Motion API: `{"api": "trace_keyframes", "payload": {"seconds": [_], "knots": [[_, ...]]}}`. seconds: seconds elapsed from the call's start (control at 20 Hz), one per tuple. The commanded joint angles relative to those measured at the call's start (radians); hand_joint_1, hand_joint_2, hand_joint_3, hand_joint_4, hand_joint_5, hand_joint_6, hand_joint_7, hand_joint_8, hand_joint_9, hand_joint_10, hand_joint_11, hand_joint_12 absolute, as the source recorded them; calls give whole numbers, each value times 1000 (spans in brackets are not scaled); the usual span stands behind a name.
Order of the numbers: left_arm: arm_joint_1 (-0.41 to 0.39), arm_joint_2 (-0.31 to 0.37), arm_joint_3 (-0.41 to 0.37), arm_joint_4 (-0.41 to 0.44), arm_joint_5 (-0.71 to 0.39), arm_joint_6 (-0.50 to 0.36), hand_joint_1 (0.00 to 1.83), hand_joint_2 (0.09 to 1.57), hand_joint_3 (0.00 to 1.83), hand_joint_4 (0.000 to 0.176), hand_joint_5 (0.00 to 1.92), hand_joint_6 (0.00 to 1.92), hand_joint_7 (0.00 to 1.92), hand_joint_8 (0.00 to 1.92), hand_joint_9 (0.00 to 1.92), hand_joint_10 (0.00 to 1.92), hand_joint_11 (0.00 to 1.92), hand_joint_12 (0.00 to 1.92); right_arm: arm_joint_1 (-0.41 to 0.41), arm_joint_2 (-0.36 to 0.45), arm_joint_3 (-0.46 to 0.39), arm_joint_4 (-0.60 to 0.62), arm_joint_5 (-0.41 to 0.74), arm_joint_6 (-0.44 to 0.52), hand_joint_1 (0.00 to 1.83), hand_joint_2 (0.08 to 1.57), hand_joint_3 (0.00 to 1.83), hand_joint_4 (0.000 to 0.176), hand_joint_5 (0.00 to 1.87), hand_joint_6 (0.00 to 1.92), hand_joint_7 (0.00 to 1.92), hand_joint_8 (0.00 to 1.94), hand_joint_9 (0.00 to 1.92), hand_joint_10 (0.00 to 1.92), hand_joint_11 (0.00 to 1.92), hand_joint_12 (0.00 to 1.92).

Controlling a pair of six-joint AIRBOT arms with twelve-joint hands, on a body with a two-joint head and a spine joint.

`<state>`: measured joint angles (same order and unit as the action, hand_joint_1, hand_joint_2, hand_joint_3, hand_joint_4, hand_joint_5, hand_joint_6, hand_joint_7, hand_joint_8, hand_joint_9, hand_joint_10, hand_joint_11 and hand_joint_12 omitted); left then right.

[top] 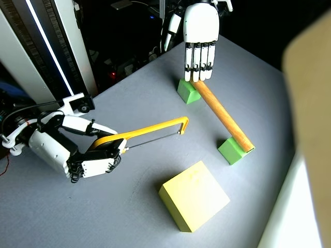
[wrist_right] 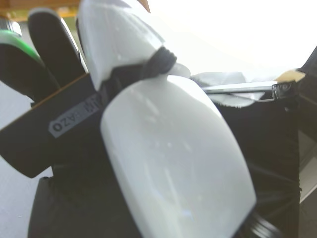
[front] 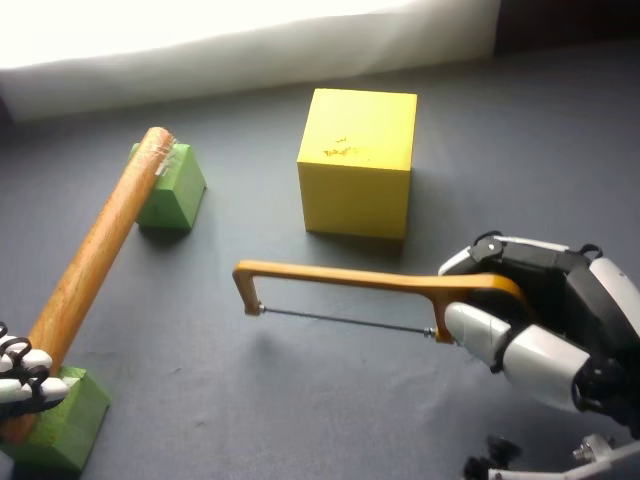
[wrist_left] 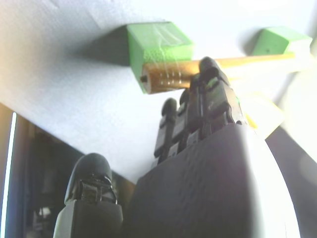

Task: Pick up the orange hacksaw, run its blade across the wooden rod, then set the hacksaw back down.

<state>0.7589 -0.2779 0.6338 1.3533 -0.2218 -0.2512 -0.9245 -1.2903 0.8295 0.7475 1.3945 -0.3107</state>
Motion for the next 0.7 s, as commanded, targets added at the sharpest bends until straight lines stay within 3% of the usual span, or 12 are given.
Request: {"api": "trace_keyframes", "payload": {"seconds": [0.0,0.25,0.4,0.45,0.55,0.65], "knots": [[-8,-2,5,-3,-5,3,77,1250,1,0,33,3,44,3,49,1,0,191,-4,4,0,-82,111,30,1252,1159,2,0,806,1039,992,1200,1026,1020,925,1419],[-23,3,22,-3,-25,4,93,1239,0,0,45,4,47,3,48,3,0,200,-60,-8,0,-102,181,47,1257,1147,1,0,829,1026,1013,1153,1042,993,961,1402],[-42,6,31,-3,-32,4,86,1242,0,0,52,2,61,2,65,3,0,229,-90,-3,0,-113,188,55,1248,1156,1,0,822,1043,984,1192,991,990,891,1428],[-49,8,34,-10,-36,5,72,1242,0,0,49,0,59,0,62,1,0,226,-103,-2,0,-120,191,58,1349,1142,3,0,820,977,934,1134,968,1248,875,1430],[-61,11,40,-33,-37,11,50,1246,0,0,31,0,28,3,38,1,0,191,-127,1,-3,-136,192,65,1368,1156,0,0,761,1049,909,1131,943,1331,840,1441],[-75,13,48,-62,-55,21,44,1255,3,0,39,1,27,2,45,2,0,242,-152,4,-11,-140,204,67,1190,1229,1,0,641,1368,888,1261,821,792,724,1410]]}}
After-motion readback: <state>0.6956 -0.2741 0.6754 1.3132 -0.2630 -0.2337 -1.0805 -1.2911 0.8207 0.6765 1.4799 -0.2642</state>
